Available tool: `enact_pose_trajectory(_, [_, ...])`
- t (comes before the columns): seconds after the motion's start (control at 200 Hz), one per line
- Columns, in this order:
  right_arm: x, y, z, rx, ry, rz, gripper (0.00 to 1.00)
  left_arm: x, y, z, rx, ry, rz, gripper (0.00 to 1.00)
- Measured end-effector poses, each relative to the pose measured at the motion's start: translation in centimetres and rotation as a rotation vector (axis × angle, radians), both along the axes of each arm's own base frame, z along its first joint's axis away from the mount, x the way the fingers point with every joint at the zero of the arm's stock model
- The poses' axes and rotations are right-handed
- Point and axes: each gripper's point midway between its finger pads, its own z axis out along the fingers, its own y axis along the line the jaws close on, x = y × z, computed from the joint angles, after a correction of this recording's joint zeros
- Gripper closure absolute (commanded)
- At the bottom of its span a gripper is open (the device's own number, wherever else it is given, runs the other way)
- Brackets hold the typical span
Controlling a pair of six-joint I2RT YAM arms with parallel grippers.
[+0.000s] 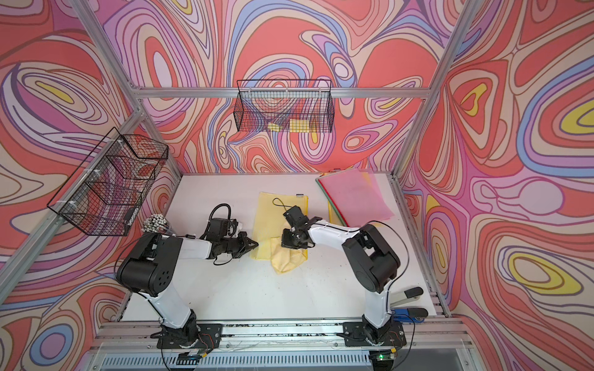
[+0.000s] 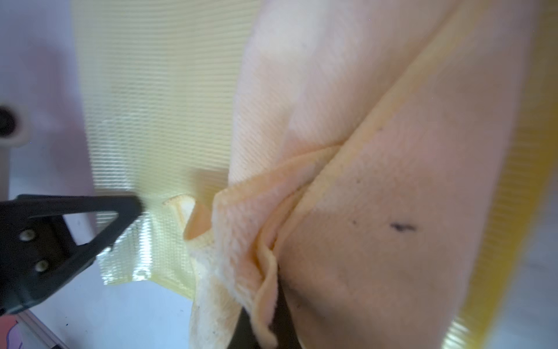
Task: Wipe the document bag
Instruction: Wipe the dirt from the document bag.
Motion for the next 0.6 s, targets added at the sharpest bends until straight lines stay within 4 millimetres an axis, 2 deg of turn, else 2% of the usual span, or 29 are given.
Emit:
enact_pose_trajectory(0.045, [-0.6,2.6,-0.1,0.034,0.000,0.043,1.00,0.0,0.0,0.0,-0.001,0.001,0.001,1.00])
enact_pose_trajectory(0.115, [-1.6,4.7,-1.0,0.068,0.022,0.078,1.00,0.0,0.0,0.0,-0.001,0.002,0.001,1.00])
enact_pose_trajectory(0.185, [-1.8,5.1,-1.7,0.081,0.042,0.078,1.00,0.0,0.0,0.0,0.000,0.002,0.001,1.00])
enact_pose_trajectory(0.29, [-1.2,4.2,-1.7,0.077,0.041,0.054,1.00,0.0,0.0,0.0,0.003,0.002,-0.002,1.00])
enact_pose_trajectory(0.346, [-1.1,3.2,-1.8,0.073,0.036,0.038,1.00,-0.1,0.1,0.0,0.008,0.002,-0.003,1.00])
enact_pose_trajectory(0.416, [-1.0,0.6,-1.9,0.064,0.039,-0.002,1.00,-0.2,0.2,0.0,0.011,0.007,-0.003,1.00])
enact_pose_trajectory(0.601, [0.2,-9.0,-2.0,0.025,0.045,-0.181,1.00,-0.4,1.3,0.2,-0.001,0.033,0.013,1.00])
